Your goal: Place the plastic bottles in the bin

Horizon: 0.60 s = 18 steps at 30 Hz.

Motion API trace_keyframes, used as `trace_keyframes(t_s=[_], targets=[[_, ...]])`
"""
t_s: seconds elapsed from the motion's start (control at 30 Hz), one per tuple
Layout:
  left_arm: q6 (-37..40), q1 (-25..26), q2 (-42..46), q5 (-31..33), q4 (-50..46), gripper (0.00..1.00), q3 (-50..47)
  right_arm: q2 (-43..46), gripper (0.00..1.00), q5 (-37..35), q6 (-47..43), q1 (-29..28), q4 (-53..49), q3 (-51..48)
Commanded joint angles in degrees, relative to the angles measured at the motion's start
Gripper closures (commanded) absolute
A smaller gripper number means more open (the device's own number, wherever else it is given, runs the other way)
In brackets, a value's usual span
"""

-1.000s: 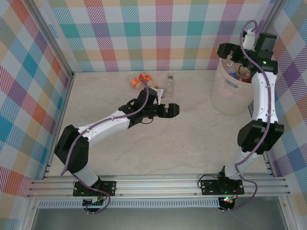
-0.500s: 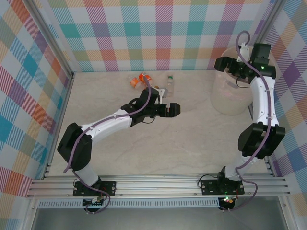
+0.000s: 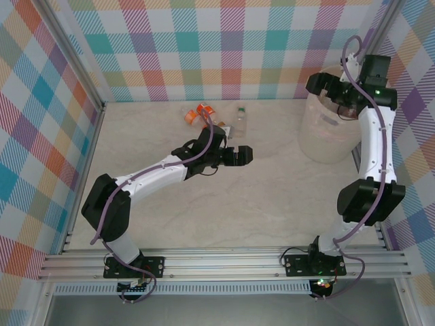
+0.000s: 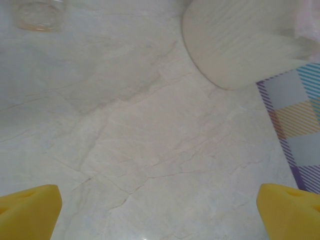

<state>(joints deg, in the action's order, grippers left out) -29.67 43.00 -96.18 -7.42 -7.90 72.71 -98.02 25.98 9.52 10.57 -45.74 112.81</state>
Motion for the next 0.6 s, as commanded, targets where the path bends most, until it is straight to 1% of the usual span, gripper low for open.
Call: trace_keyframes(t_s=[0.0,0.17,0.23,0.37,0.4,0.47,0.57], targets=[[-1.95,-0.30,2.03,5.76,-2.77,0.00,0.07,4.91,0.00,4.13,4.12,-0.16,4.30,-1.30],[-4.52,-1.70,4.64,10.81,-3.12,0.00,-2.51,10.08,0.00,8.02,9.10,-2.15,11.88,-7.58],[-5.89,-2.25,5.81,13.95,-4.51,0.00,-3.19,11.36,0.00,8.55,10.71,-3.88,14.07,-9.14],[-9.21,-3.48,7.84,19.26,-7.26,0.00,-4.97,11.81,0.00,7.67,11.35,-9.80,16.35,-11.50],[-10.40,-3.92,8.31,20.65,-7.52,0.00,-5.36,11.47,0.00,6.56,10.91,-11.72,16.38,-12.03],[-12.28,-4.78,8.81,22.14,-11.15,0.00,-5.86,10.74,0.00,2.35,10.01,-15.62,17.22,-13.56],[-14.87,-6.16,9.49,23.68,-13.26,0.00,-6.89,8.70,0.00,-7.04,10.69,-20.79,20.41,-16.82]])
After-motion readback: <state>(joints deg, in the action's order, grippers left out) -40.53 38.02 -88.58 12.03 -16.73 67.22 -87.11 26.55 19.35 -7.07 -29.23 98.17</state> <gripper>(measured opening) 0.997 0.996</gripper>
